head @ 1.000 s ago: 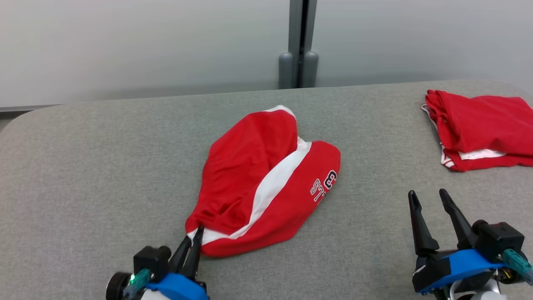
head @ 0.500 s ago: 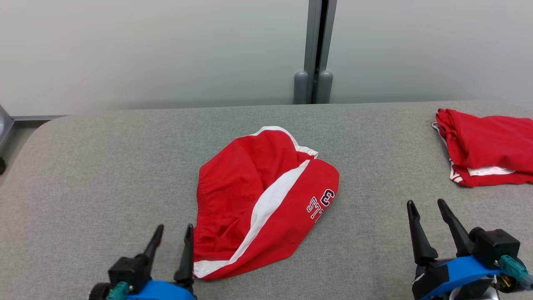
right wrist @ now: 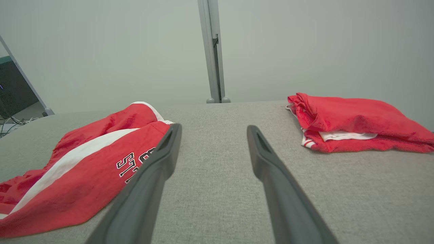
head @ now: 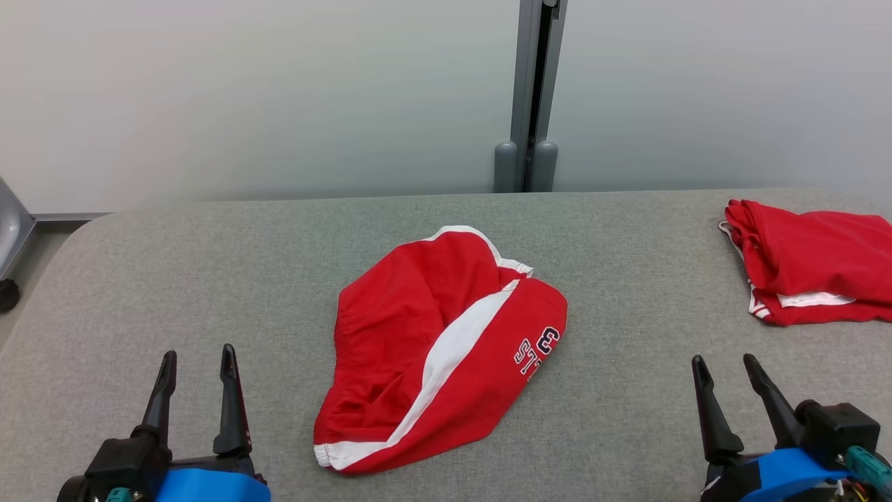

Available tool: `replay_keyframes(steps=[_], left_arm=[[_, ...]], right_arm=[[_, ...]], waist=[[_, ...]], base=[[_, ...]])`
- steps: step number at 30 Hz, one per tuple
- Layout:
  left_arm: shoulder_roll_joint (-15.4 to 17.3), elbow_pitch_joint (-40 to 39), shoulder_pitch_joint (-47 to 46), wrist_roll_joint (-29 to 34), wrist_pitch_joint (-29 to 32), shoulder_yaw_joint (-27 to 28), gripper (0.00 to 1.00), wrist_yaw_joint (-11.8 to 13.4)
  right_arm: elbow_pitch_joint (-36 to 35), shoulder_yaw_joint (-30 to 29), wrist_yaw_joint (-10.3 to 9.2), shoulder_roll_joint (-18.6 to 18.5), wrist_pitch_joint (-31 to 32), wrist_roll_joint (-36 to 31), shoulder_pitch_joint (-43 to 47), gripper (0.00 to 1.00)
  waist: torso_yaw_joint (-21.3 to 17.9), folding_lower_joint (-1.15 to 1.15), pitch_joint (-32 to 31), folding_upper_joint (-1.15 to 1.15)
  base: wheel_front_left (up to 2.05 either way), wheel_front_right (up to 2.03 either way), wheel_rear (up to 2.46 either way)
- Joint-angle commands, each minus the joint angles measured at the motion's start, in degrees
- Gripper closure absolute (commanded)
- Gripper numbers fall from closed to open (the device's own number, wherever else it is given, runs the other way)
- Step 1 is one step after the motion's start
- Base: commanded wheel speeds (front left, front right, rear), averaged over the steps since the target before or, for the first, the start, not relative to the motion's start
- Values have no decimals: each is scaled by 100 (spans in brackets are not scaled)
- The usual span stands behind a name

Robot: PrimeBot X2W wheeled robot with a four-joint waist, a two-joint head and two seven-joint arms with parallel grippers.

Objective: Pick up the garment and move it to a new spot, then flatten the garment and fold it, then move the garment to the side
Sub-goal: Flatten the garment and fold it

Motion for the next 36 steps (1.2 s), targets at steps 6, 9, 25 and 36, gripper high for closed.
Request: replay_keyframes(steps=[6, 9, 25, 36], left_arm=[[-39, -43, 117, 155, -23, 151, 0, -66], [-74, -13, 108, 190, -24, 181, 0, -103], [-355, 143, -469, 352, -23, 69, 0, -381], [-647, 346, -938, 447, -23, 44, 0, -608]], right_arm=[[-3, -86, 1, -4, 30, -36, 200, 0], [5, 27, 1, -4, 46, -62, 27, 0], [1155, 1278, 1, -291, 571, -520, -2593, 0], [3221, 1716, 1, -675, 892, -644, -3790, 0]], waist=[[27, 1, -11, 0], [43, 1, 4, 0], [633, 1, 585, 0], [1241, 1, 1116, 0]], base=[[0, 0, 0], [0, 0, 0], [0, 0, 0], [0, 0, 0]])
